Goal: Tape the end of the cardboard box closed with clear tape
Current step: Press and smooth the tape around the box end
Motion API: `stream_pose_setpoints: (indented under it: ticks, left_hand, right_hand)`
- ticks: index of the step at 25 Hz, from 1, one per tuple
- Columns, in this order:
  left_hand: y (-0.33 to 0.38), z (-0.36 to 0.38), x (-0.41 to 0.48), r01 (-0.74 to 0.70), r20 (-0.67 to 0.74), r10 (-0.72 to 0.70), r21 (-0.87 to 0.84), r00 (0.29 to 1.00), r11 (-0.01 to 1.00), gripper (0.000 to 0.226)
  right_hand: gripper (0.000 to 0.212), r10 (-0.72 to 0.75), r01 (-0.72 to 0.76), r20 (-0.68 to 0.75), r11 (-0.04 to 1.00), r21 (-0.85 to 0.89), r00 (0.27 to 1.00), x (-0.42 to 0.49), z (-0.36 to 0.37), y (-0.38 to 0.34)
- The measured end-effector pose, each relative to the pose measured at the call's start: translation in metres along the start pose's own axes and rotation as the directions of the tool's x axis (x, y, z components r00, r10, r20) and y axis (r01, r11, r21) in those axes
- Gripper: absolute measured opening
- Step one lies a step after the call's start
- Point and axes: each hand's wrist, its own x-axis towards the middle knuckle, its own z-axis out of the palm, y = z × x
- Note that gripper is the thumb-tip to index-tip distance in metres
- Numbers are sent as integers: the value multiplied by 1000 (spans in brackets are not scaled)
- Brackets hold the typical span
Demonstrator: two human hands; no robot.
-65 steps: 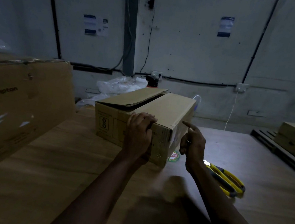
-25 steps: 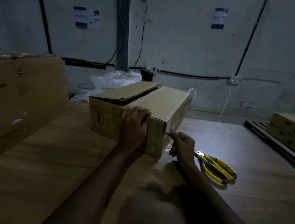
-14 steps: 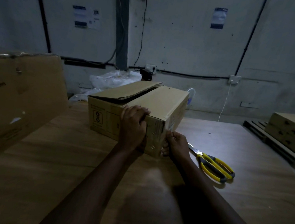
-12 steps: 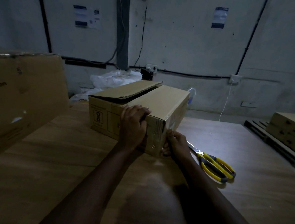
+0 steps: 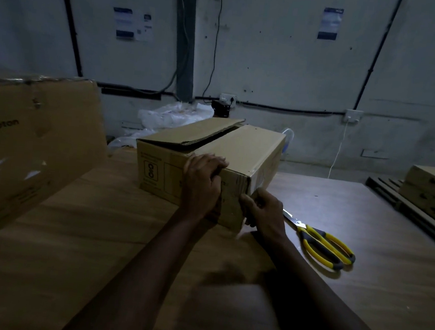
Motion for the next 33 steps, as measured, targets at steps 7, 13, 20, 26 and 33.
stream_pose_setpoints:
  ticks: [7,13,20,26,33]
  left_hand:
    - [1,0,-1,23,2,-23,-10,1000,1000,36]
    - [5,-1,-1,39,-18,-39,-24,999,999,37]
    - [2,-1,0,55,-15,-55,-48,998,997,37]
    - [0,1,1,60,-3,-60,-34,998,998,38]
    - [3,0,0,51,-15,-51,-21,999,998,36]
  right_hand:
    - [39,-27,-23,-147,944,-329,989,-8,14,-18]
    - [53,-27,-38,-157,916,-399,987,-16,21,-30]
    - [70,-63,-33,-280,945,-326,958,-2,20,-41]
    - [56,-195,73,-279,916,-394,940,3,18,-54]
    - [40,-155,47,-341,951,-306,927,10,17,-59]
